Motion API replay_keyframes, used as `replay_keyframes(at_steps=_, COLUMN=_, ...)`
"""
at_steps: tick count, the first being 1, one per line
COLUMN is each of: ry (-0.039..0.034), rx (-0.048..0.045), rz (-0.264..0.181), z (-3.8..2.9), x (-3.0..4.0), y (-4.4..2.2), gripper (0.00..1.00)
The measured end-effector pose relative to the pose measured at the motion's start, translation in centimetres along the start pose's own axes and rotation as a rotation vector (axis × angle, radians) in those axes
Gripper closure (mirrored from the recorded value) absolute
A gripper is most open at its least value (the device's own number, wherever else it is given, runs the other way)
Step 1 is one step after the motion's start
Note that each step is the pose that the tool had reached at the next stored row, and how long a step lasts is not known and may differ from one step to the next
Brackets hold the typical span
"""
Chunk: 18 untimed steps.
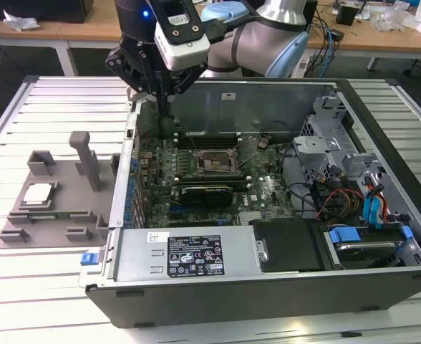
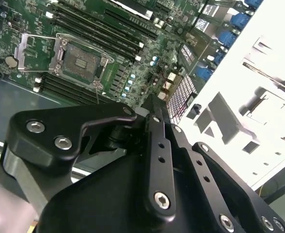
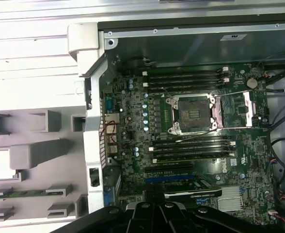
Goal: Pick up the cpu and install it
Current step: 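Reach for the cpu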
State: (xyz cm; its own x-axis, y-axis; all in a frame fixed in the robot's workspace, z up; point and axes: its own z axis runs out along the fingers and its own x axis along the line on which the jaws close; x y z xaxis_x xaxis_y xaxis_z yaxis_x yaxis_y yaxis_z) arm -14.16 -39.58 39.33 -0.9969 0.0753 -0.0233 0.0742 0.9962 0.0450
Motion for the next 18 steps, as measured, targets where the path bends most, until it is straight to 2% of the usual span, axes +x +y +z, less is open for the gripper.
replay_keyframes(at_steps=18, ry=0.0001, rx=0.0000, rz=0.000, z=-0.06, x=2.51, y=-0.04, gripper=0.89)
